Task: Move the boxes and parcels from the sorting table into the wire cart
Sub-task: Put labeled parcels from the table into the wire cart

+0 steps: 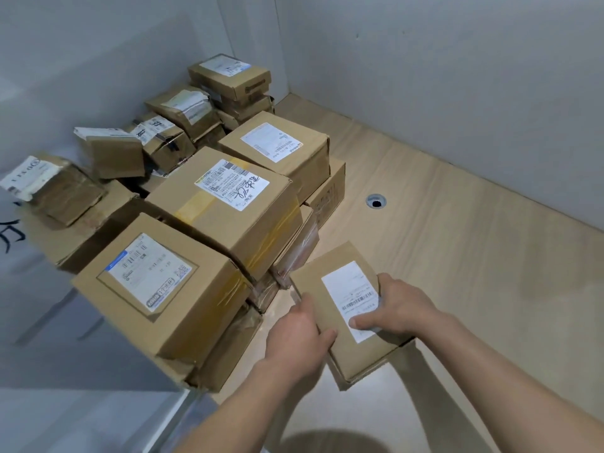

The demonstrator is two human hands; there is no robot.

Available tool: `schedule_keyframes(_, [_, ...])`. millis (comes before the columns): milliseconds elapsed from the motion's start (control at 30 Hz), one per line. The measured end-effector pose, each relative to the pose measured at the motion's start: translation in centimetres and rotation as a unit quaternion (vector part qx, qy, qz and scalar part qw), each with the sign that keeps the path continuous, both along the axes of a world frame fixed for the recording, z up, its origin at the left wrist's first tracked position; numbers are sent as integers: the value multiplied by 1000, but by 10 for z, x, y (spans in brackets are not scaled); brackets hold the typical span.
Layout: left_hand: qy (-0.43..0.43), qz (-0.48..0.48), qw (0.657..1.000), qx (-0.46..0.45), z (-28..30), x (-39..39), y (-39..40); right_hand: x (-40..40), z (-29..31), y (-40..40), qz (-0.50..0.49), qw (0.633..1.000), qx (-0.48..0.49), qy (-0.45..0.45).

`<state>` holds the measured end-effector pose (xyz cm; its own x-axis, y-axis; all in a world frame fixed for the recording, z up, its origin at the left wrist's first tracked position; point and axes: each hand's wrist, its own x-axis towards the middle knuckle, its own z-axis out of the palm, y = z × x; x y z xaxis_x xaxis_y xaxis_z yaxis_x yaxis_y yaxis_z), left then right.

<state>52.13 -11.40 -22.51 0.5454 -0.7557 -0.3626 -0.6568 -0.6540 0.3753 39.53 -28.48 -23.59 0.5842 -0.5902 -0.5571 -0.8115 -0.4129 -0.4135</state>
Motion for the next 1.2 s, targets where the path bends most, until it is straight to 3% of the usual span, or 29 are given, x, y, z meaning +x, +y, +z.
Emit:
schedule_keyframes(567, [140, 52, 986, -73, -4, -35, 176, -48, -2, 201, -109, 990, 67, -62])
schedule_keyframes(967, [232, 187, 950, -97, -12, -62, 223, -63, -12, 232, -84, 987, 81, -108])
schedule_keyframes(1200, [238, 257, 928, -126, -8, -94, 233, -83, -18, 230, -63, 972, 172, -145])
